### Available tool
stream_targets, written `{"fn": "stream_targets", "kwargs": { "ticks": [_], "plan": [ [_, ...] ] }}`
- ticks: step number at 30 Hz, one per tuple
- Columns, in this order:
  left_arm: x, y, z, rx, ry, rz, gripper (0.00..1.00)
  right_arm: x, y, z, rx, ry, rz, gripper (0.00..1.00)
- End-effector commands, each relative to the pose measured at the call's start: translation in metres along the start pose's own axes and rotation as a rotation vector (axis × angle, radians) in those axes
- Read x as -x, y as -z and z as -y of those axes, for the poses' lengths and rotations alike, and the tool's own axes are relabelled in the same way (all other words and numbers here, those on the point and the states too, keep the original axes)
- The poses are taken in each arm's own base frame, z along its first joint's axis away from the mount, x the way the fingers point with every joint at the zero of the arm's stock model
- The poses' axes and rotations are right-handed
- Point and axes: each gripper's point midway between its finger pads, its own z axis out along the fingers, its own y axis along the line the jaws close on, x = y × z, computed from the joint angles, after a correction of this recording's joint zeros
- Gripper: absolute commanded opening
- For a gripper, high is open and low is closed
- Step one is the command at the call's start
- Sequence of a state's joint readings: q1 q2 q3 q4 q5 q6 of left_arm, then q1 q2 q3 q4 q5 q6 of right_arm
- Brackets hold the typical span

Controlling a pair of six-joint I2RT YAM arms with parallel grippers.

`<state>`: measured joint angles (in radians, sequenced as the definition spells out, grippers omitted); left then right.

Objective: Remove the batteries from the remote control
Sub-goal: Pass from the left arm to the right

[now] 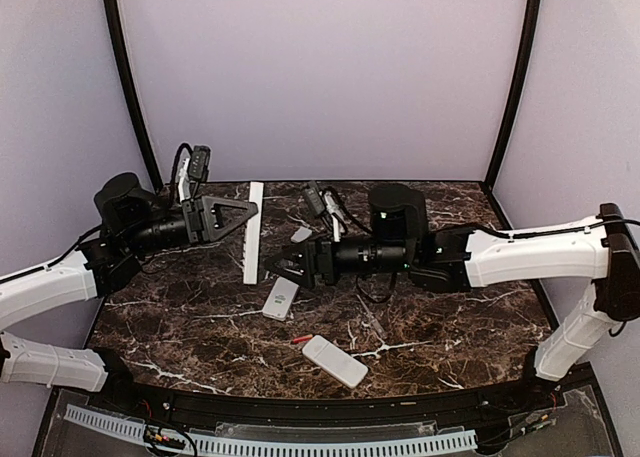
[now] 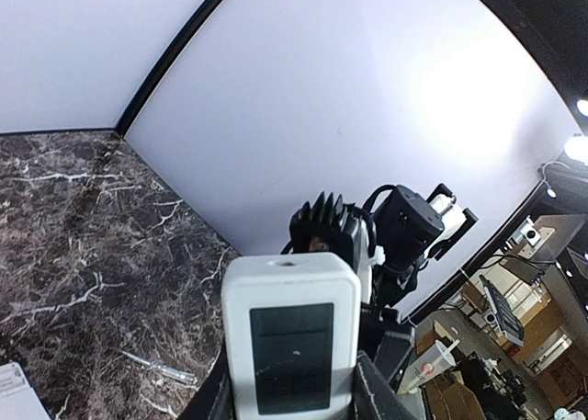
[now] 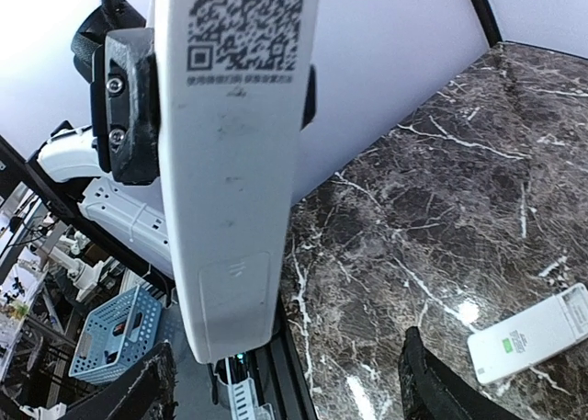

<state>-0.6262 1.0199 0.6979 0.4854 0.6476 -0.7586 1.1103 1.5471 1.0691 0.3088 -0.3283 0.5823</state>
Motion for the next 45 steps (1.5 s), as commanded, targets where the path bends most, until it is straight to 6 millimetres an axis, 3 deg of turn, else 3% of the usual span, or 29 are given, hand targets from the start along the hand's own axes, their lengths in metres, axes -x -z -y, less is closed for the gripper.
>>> {"fn": "stream_targets", "kwargs": {
  "ticks": [1, 13, 19, 28, 34, 36, 38, 41, 42, 43, 44, 45],
  "plan": [
    [0.023, 0.005, 0.039, -0.123, -0.083, 0.080, 0.17, 0.014, -0.013, -0.038, 0.122, 0.068, 0.035, 0.80],
    [0.019, 0.005, 0.053, -0.197, -0.092, 0.073, 0.13, 0.010, -0.040, -0.054, 0.213, 0.068, 0.025, 0.58],
    [0.015, 0.003, 0.053, -0.206, -0.083, 0.056, 0.12, 0.013, -0.041, -0.064, 0.274, 0.073, 0.037, 0.45],
    [0.009, 0.000, 0.052, -0.223, -0.069, 0.026, 0.09, 0.013, -0.037, -0.066, 0.286, 0.082, 0.052, 0.38],
    [0.009, 0.000, 0.052, -0.222, -0.072, 0.023, 0.10, 0.014, -0.035, -0.062, 0.257, 0.085, 0.059, 0.15],
    [0.008, 0.000, 0.050, -0.204, -0.071, 0.018, 0.14, 0.014, -0.033, -0.057, 0.228, 0.086, 0.061, 0.09],
    [0.008, 0.001, 0.046, -0.163, -0.079, 0.006, 0.27, 0.014, -0.030, -0.052, 0.189, 0.088, 0.060, 0.03],
    [0.012, 0.009, 0.039, -0.054, -0.086, 0.011, 0.62, 0.009, -0.026, -0.040, 0.111, 0.095, 0.037, 0.00],
    [0.008, 0.011, 0.032, -0.008, -0.086, -0.007, 0.67, 0.007, -0.024, -0.035, 0.080, 0.098, 0.030, 0.00],
    [0.017, 0.016, 0.032, 0.030, -0.103, 0.028, 0.75, 0.004, -0.022, -0.029, 0.051, 0.100, 0.018, 0.00],
    [0.015, 0.019, 0.020, 0.105, -0.096, 0.023, 0.81, 0.000, -0.021, -0.023, 0.019, 0.102, 0.009, 0.00],
    [0.020, 0.022, 0.022, 0.126, -0.118, 0.035, 0.83, -0.003, -0.018, -0.018, -0.009, 0.107, -0.004, 0.00]
  ]
}}
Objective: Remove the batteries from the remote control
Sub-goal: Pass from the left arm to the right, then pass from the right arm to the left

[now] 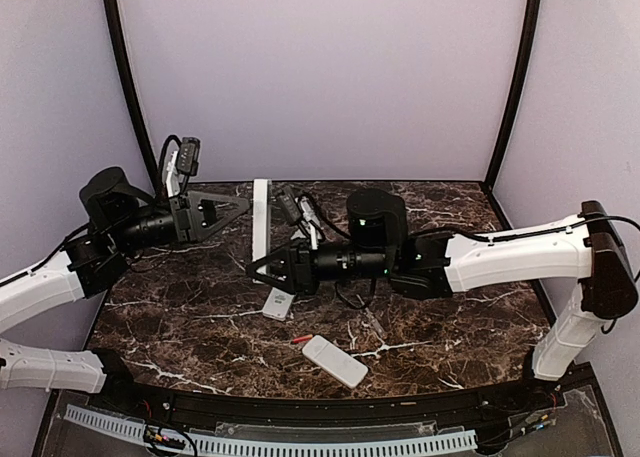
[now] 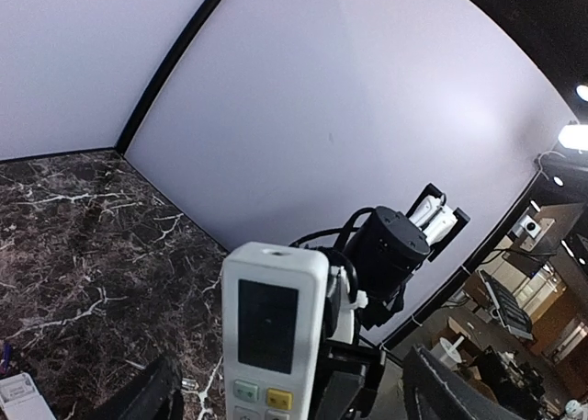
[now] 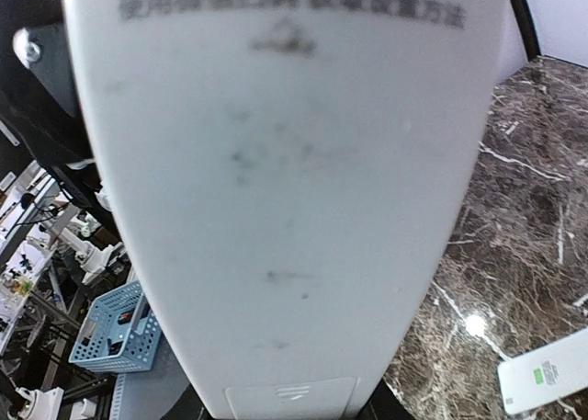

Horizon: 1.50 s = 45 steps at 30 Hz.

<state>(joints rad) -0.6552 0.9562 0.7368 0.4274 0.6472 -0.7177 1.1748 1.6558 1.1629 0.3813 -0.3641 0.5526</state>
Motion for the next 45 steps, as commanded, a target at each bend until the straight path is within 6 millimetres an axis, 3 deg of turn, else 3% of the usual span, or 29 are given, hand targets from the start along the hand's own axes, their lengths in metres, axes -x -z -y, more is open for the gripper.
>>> {"fn": "stream_targets", "kwargs": {
  "ticks": [1, 5, 13, 15, 18, 27, 34, 45],
  "plan": [
    [0.006, 0.019, -0.021, 0.238, -0.032, 0.000, 0.84, -0.005, 0.018, 0.019, -0.152, 0.051, -0.022, 0.00],
    [-0.003, 0.020, -0.041, 0.341, 0.006, -0.064, 0.85, -0.031, 0.026, 0.044, -0.278, 0.053, -0.125, 0.00],
    [-0.012, 0.002, -0.064, 0.378, 0.088, -0.121, 0.82, -0.072, 0.047, 0.088, -0.507, 0.061, -0.271, 0.00],
    [-0.021, -0.004, -0.073, 0.386, 0.118, -0.158, 0.79, -0.078, 0.050, 0.096, -0.553, 0.062, -0.295, 0.00],
    [-0.032, -0.013, -0.078, 0.358, 0.173, -0.201, 0.65, -0.084, 0.053, 0.105, -0.613, 0.071, -0.331, 0.00],
    [-0.043, -0.031, -0.089, 0.328, 0.255, -0.229, 0.61, -0.093, 0.045, 0.111, -0.686, 0.118, -0.400, 0.00],
    [-0.068, -0.025, -0.112, 0.417, 0.330, -0.290, 0.48, -0.089, 0.042, 0.111, -0.694, 0.137, -0.404, 0.00],
    [-0.089, -0.025, -0.121, 0.448, 0.380, -0.365, 0.39, -0.096, 0.036, 0.117, -0.760, 0.199, -0.457, 0.00]
  ]
}}
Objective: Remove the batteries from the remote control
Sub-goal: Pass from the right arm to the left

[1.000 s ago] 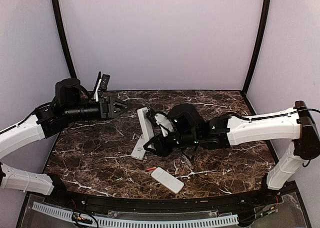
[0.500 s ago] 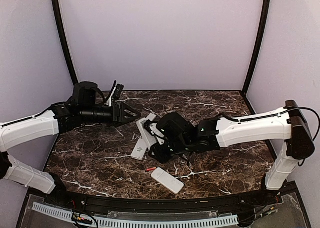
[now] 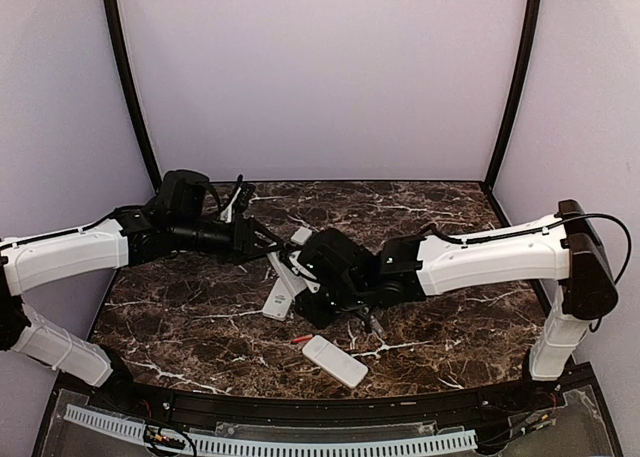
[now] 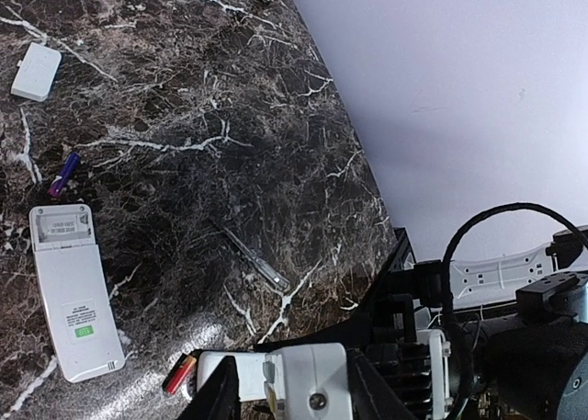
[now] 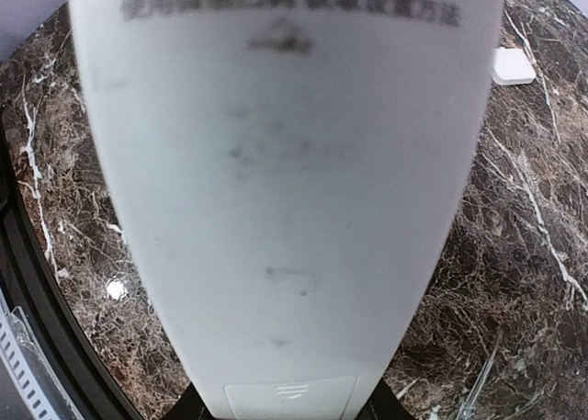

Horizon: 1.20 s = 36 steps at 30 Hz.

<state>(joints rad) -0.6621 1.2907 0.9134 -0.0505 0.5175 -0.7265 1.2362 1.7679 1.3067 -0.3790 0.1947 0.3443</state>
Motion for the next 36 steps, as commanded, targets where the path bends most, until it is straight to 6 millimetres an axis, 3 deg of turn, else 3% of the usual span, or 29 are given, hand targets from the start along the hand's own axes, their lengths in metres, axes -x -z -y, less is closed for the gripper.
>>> {"fn": "stream_targets", "kwargs": {
  "ticks": [1, 14, 17, 22, 25, 29, 36],
  "plan": [
    [-0.010, -0.002, -0.002, 0.016, 0.019, -0.051, 0.38, 0.014, 0.002, -0.005, -0.038, 0.031, 0.033, 0.00],
    [-0.019, -0.002, 0.001, -0.033, 0.052, -0.065, 0.09, 0.011, 0.002, 0.007, -0.104, -0.003, 0.036, 0.00],
    [-0.018, -0.001, 0.000, -0.032, 0.061, -0.052, 0.03, 0.013, 0.006, 0.008, -0.100, -0.022, 0.057, 0.15],
    [-0.007, 0.008, -0.002, 0.006, 0.068, 0.031, 0.00, 0.018, 0.020, 0.006, -0.058, -0.074, 0.125, 0.65],
    [0.002, 0.020, -0.005, 0.036, 0.074, 0.107, 0.00, 0.027, 0.038, 0.006, 0.011, -0.154, 0.211, 0.84],
    [0.012, 0.035, -0.005, 0.003, 0.090, 0.210, 0.00, 0.046, 0.072, 0.002, 0.194, -0.333, 0.374, 0.92],
    [0.023, 0.053, 0.025, -0.145, 0.008, 0.293, 0.00, 0.057, 0.090, 0.005, 0.498, -0.631, 0.507, 0.91]
  ]
}}
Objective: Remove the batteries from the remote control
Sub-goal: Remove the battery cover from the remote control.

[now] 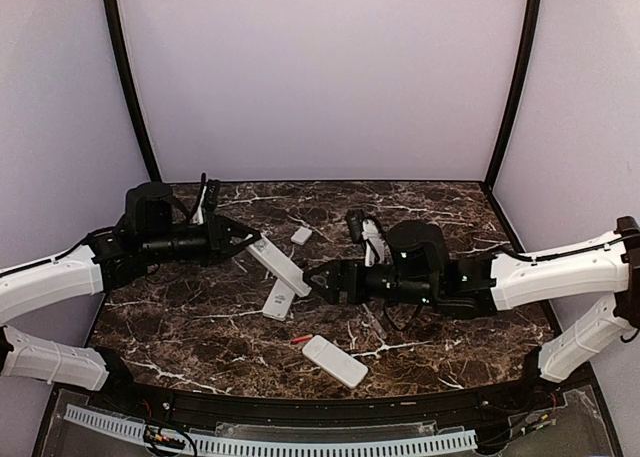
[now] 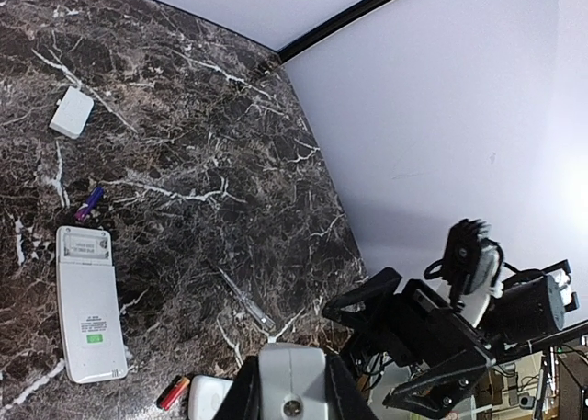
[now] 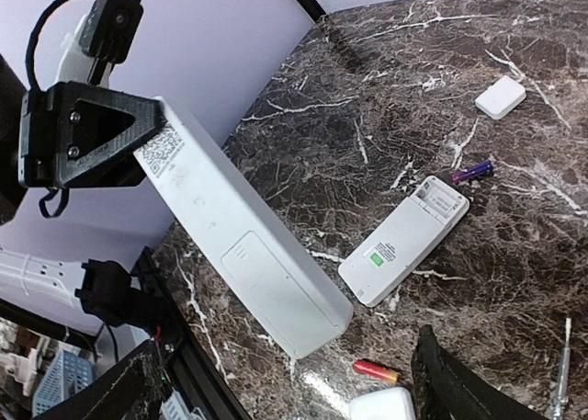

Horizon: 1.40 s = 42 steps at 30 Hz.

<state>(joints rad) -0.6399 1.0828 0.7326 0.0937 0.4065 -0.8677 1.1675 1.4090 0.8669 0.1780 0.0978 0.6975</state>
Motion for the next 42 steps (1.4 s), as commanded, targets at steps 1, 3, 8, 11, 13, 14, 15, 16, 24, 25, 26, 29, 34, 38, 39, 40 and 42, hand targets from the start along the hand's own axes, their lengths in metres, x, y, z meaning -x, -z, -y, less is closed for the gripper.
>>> {"fn": "stream_targets", "kwargs": {
  "ticks": [1, 3, 8, 11, 13, 14, 15, 16, 24, 25, 26, 29, 34, 38, 39, 40, 42],
  "plan": [
    [0.017, 0.014, 0.034, -0.150, -0.060, 0.092, 0.00, 0.023, 0.001, -0.028, 0.236, -0.236, 0.090, 0.90],
    [0.018, 0.018, 0.041, -0.185, -0.075, 0.103, 0.00, 0.023, -0.002, -0.031, 0.259, -0.261, 0.086, 0.89],
    [0.016, 0.024, 0.054, -0.253, -0.094, 0.104, 0.00, 0.023, -0.007, -0.039, 0.326, -0.296, 0.085, 0.84],
    [0.013, 0.026, 0.058, -0.286, -0.096, 0.091, 0.00, 0.026, -0.010, -0.039, 0.330, -0.313, 0.094, 0.80],
    [0.013, 0.027, 0.063, -0.318, -0.104, 0.094, 0.00, 0.029, -0.012, -0.040, 0.330, -0.321, 0.105, 0.77],
    [0.012, 0.028, 0.064, -0.324, -0.105, 0.090, 0.00, 0.030, -0.012, -0.039, 0.329, -0.324, 0.108, 0.75],
    [0.012, 0.029, 0.067, -0.339, -0.111, 0.087, 0.00, 0.031, -0.013, -0.039, 0.328, -0.327, 0.111, 0.73],
    [0.012, 0.029, 0.069, -0.343, -0.112, 0.084, 0.00, 0.031, -0.013, -0.039, 0.330, -0.330, 0.113, 0.71],
    [0.010, 0.033, 0.073, -0.358, -0.128, 0.076, 0.00, 0.033, -0.015, -0.038, 0.332, -0.350, 0.128, 0.43],
    [0.011, 0.033, 0.074, -0.359, -0.129, 0.079, 0.00, 0.032, -0.016, -0.036, 0.328, -0.353, 0.126, 0.40],
    [0.011, 0.034, 0.074, -0.359, -0.126, 0.079, 0.00, 0.030, -0.016, -0.035, 0.327, -0.354, 0.122, 0.37],
    [0.013, 0.035, 0.075, -0.361, -0.120, 0.088, 0.00, 0.026, -0.016, -0.030, 0.315, -0.361, 0.115, 0.30],
    [0.018, 0.040, 0.079, -0.371, -0.105, 0.112, 0.00, 0.015, -0.017, -0.022, 0.295, -0.368, 0.097, 0.27],
    [0.024, 0.044, 0.081, -0.384, -0.089, 0.134, 0.00, 0.006, -0.018, -0.016, 0.287, -0.379, 0.078, 0.26],
    [0.025, 0.045, 0.081, -0.386, -0.080, 0.138, 0.00, 0.004, -0.017, -0.015, 0.288, -0.382, 0.078, 0.25],
    [0.027, 0.047, 0.081, -0.390, -0.079, 0.148, 0.00, 0.003, -0.017, -0.013, 0.287, -0.387, 0.078, 0.25],
    [0.031, 0.051, 0.081, -0.400, -0.066, 0.162, 0.00, -0.001, -0.016, -0.011, 0.288, -0.392, 0.072, 0.25]
  ]
}}
